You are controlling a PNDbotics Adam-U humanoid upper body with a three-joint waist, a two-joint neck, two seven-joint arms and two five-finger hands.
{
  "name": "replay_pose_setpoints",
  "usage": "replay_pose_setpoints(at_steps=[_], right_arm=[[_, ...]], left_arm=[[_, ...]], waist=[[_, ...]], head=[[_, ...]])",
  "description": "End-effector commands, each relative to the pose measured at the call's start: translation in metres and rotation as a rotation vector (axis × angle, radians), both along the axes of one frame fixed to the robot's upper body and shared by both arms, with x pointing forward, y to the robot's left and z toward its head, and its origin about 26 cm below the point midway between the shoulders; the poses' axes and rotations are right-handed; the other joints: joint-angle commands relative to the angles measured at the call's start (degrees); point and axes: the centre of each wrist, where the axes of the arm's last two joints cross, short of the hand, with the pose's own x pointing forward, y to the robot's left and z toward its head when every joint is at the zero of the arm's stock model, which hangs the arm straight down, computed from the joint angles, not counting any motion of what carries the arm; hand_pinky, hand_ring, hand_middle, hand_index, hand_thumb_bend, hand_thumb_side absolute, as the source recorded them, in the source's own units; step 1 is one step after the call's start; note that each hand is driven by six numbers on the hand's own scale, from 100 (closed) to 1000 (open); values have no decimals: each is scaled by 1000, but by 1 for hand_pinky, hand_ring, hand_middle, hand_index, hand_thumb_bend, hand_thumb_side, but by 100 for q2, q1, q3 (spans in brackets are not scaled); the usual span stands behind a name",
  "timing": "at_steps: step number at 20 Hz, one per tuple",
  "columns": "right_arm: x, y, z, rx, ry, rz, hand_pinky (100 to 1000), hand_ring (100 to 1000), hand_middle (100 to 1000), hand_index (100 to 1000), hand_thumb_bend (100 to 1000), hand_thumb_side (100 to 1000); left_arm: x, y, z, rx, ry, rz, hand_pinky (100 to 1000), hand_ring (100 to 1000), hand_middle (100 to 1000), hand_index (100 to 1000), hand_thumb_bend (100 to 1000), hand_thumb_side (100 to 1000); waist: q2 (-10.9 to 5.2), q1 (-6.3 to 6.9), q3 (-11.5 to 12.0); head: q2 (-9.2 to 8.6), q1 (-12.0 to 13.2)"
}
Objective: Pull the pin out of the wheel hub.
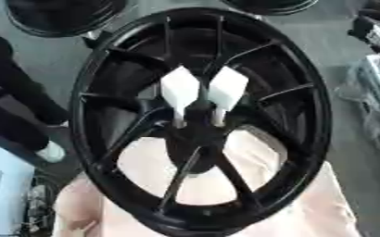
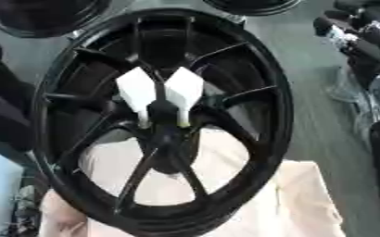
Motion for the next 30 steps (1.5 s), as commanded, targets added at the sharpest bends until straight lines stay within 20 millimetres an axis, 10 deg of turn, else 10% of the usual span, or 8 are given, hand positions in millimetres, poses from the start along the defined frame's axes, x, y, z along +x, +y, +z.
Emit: replay_pose_setpoints(at_steps=[1,9,22,30], right_arm=[[-1,-3,12,-22,-26,-2,956,693,814,864,594,264],[3,-1,33,-31,-87,31,960,719,847,881,575,276],[12,17,178,-308,-413,323,940,726,827,879,551,264],[20,65,223,-570,-576,534,919,739,814,874,579,253]], left_arm=[[-1,1,10,16,-31,0,734,812,783,818,100,574],[-1,5,8,16,-20,11,734,813,783,818,100,575],[-5,18,-1,43,20,50,733,813,783,818,100,575],[-7,23,-5,55,37,61,733,814,782,817,100,574]], waist=[[-134,-6,8],[-160,-49,8],[-363,-207,-122],[-427,-260,-175]], head=[[-58,17],[-127,85],[70,155],[263,87]])
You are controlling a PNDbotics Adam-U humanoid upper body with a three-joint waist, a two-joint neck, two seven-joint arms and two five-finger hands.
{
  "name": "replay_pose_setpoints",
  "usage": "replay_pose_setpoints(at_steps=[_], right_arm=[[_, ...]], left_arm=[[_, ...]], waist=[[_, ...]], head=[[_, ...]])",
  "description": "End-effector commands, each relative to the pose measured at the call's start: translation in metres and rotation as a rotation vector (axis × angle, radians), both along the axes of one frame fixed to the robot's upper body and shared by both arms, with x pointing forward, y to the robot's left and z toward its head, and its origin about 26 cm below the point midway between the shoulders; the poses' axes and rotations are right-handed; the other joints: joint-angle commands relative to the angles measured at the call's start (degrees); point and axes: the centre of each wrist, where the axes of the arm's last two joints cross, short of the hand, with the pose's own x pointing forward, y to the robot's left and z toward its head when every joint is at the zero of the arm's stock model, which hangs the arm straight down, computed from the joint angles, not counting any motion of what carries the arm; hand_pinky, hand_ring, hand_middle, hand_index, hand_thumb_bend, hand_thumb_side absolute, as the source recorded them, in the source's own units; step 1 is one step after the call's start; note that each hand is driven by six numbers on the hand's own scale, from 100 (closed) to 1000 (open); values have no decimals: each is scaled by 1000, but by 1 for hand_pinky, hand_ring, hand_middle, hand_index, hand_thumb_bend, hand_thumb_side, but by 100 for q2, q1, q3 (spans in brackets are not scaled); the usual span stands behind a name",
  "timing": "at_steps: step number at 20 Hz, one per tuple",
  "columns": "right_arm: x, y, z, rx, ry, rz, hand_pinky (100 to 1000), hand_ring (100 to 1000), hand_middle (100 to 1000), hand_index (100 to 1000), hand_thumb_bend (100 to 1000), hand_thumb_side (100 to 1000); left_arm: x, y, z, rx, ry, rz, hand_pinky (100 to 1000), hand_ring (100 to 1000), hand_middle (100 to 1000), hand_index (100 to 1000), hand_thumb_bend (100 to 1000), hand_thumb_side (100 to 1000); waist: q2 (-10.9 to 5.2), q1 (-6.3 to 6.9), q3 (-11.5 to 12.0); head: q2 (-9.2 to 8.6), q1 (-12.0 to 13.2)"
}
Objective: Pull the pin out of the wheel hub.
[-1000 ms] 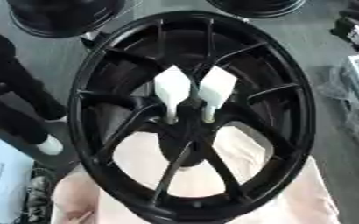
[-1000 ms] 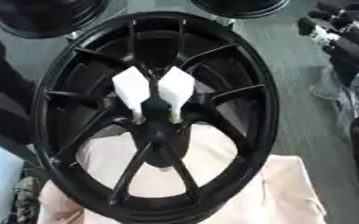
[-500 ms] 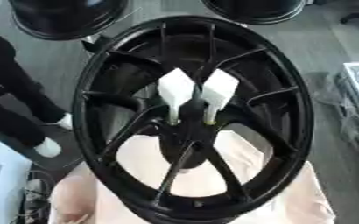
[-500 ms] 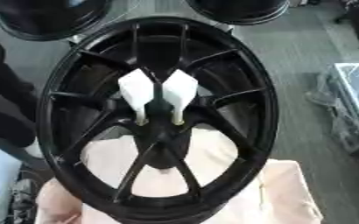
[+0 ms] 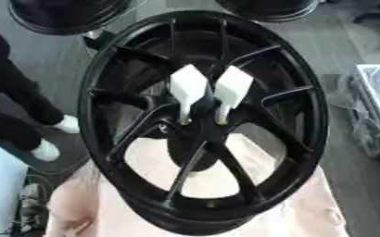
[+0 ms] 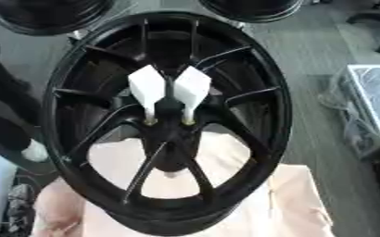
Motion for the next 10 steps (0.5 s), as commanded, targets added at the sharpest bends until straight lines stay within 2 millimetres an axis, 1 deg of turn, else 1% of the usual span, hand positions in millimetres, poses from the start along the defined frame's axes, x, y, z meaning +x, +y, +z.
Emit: replay_pose_setpoints(at_steps=[1,4,6,10], right_arm=[[-6,11,22,-129,-102,42,917,740,812,873,585,251],[-7,38,32,-263,-199,125,907,748,807,872,616,248],[-7,56,34,-348,-255,182,905,752,805,871,628,249],[-10,95,33,-515,-347,307,901,761,804,874,634,264]], left_arm=[[-3,10,11,33,-23,22,733,814,782,817,100,574],[-3,11,10,38,-17,25,733,814,782,816,100,575],[-3,12,9,38,-13,26,733,814,782,816,100,575],[-3,13,8,36,-10,23,733,814,782,815,100,575]], waist=[[-175,-7,-24],[-180,-22,-44],[-181,-31,-55],[-180,-38,-58]], head=[[56,-40],[51,-79],[50,-93],[36,-100]])
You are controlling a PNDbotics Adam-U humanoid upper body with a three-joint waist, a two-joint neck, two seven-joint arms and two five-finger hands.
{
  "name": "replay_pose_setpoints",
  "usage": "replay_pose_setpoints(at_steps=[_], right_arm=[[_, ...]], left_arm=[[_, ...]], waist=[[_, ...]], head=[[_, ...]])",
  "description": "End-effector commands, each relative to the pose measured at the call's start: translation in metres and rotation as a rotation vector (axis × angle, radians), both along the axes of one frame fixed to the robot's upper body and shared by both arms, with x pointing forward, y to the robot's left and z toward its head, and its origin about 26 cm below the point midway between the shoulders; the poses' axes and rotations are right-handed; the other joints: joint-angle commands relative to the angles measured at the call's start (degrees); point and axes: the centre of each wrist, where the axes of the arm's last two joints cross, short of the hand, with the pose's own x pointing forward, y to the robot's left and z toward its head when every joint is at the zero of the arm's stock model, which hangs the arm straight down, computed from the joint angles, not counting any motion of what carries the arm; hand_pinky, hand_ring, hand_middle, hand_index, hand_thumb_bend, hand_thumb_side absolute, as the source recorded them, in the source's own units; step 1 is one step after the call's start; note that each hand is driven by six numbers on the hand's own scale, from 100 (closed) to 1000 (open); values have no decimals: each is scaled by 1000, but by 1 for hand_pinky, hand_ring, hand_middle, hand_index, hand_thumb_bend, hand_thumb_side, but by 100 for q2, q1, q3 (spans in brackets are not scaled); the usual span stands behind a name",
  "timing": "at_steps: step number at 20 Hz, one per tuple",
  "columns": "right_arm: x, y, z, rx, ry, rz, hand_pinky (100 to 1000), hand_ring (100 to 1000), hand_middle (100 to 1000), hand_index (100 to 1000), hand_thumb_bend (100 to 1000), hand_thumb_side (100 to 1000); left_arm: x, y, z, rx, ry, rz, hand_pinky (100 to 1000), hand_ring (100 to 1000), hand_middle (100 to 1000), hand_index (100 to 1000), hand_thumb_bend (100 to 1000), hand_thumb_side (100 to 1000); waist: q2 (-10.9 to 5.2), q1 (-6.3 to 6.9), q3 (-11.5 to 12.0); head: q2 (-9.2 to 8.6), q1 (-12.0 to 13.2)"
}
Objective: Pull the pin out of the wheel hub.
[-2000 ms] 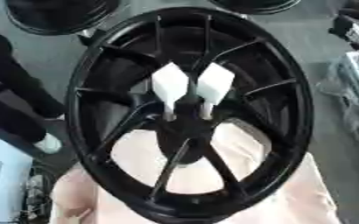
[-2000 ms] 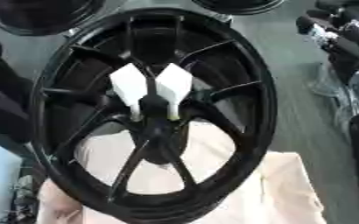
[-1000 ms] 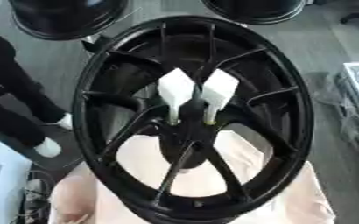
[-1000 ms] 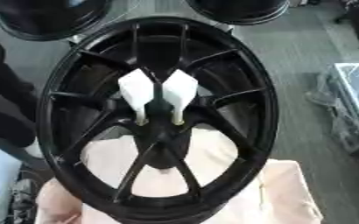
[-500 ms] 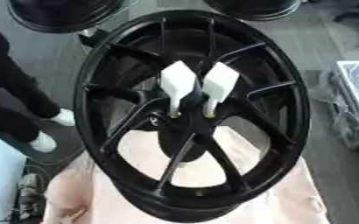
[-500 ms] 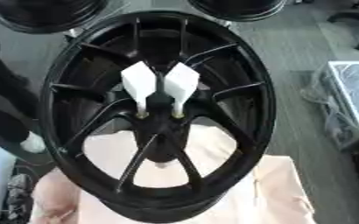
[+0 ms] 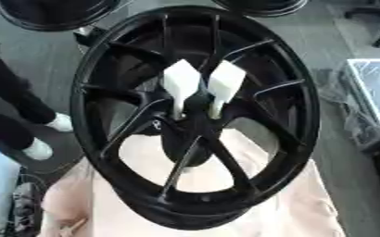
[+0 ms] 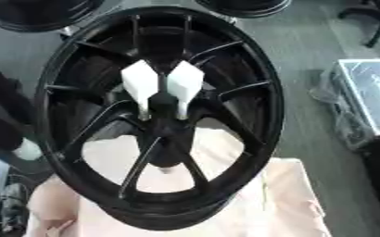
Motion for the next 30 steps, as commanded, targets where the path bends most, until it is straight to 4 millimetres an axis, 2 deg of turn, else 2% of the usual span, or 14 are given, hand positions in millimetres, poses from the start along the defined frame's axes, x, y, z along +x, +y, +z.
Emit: replay_pose_setpoints(at_steps=[1,7,12,19,27,30], right_arm=[[-10,24,8,-128,-97,83,899,764,806,878,641,270],[-35,63,5,-369,-252,280,885,776,804,884,642,239],[-54,82,-7,-497,-356,325,866,775,793,871,623,183],[-42,86,-26,-602,-353,242,847,764,782,860,582,132],[-28,90,-45,-650,-310,210,841,746,764,845,532,100],[-24,87,-53,-667,-291,196,830,707,704,817,522,100]], left_arm=[[-2,7,11,24,-26,11,733,814,782,813,100,575],[-2,7,12,24,-24,7,733,815,783,813,100,576],[-1,7,11,28,-20,3,734,816,782,812,100,576],[-1,7,10,21,-11,-4,734,818,782,812,100,577],[0,6,9,23,-9,-12,735,821,782,811,100,577],[0,5,10,24,-9,-15,735,819,782,810,100,576]], waist=[[-168,8,5],[-165,1,20],[-167,-12,24],[-173,-26,20],[-157,-17,45],[-148,-14,57]], head=[[-14,-18],[-51,18],[-87,86],[-107,174],[-95,147],[-100,158]])
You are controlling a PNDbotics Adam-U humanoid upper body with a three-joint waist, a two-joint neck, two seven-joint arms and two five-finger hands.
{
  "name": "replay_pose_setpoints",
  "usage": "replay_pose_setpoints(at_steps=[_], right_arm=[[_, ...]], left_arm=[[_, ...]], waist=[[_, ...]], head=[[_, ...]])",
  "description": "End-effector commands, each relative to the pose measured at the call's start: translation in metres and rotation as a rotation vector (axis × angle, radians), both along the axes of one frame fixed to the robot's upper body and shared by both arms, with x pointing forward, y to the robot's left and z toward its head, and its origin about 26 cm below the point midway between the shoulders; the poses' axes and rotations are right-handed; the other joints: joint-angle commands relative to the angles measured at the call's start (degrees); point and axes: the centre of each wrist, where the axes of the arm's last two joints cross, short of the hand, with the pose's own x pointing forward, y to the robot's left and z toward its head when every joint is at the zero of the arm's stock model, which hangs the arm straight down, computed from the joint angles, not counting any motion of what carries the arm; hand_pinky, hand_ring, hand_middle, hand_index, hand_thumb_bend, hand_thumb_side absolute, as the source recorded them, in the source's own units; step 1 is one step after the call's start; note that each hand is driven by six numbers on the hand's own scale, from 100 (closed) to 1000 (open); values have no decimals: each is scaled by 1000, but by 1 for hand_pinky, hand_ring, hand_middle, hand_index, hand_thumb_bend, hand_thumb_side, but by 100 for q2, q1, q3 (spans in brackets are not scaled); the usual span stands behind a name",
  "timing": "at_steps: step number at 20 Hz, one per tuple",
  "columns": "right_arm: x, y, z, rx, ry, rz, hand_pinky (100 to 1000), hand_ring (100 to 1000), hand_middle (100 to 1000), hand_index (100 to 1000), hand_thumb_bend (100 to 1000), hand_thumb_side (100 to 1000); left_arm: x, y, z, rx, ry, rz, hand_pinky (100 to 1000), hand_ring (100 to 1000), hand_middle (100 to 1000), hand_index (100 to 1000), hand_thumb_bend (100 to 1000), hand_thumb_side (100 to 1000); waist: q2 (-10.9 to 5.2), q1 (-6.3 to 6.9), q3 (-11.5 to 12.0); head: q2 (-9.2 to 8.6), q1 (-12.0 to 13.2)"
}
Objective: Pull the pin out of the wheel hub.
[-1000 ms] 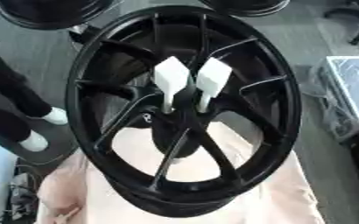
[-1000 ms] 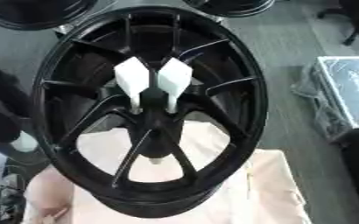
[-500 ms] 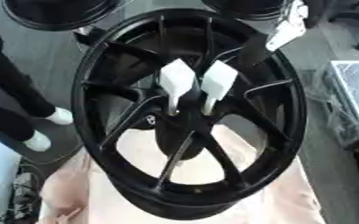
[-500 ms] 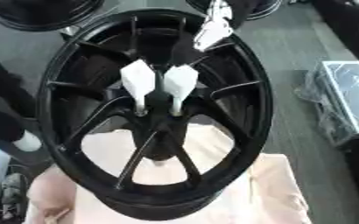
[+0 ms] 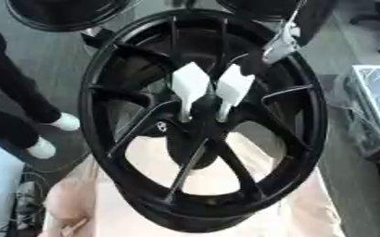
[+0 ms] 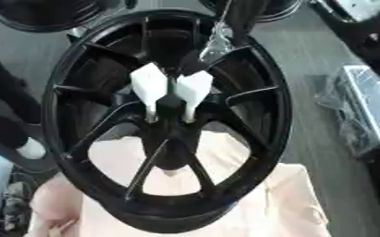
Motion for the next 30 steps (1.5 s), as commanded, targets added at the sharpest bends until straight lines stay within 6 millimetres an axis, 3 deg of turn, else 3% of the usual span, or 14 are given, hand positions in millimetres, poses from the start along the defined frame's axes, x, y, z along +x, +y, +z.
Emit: replay_pose_setpoints(at_steps=[1,4,17,18,19,30], right_arm=[[2,-6,3,-167,-111,99,830,700,689,811,522,100],[3,-11,1,-165,-109,88,829,680,634,788,517,100],[9,-37,-20,-188,-82,58,836,659,616,753,484,100],[10,-39,-22,-190,-83,54,836,662,620,755,553,100],[11,-41,-24,-192,-83,51,836,664,622,757,479,100],[18,-51,-40,-212,-85,36,837,673,636,770,462,100]], left_arm=[[-1,2,12,28,-27,-5,735,819,782,810,100,576],[0,2,12,31,-25,-6,735,818,782,809,100,576],[0,1,13,39,-25,-20,736,817,782,801,100,576],[0,0,13,40,-25,-21,736,817,782,801,100,576],[0,0,13,40,-25,-22,736,817,782,800,100,576],[1,-1,13,40,-25,-30,736,820,782,799,100,575]], waist=[[-146,27,13],[-145,25,13],[-125,17,31],[-121,19,32],[-117,21,32],[-83,39,48]], head=[[-40,10],[-43,15],[-110,50],[-114,50],[-118,49],[-118,41]])
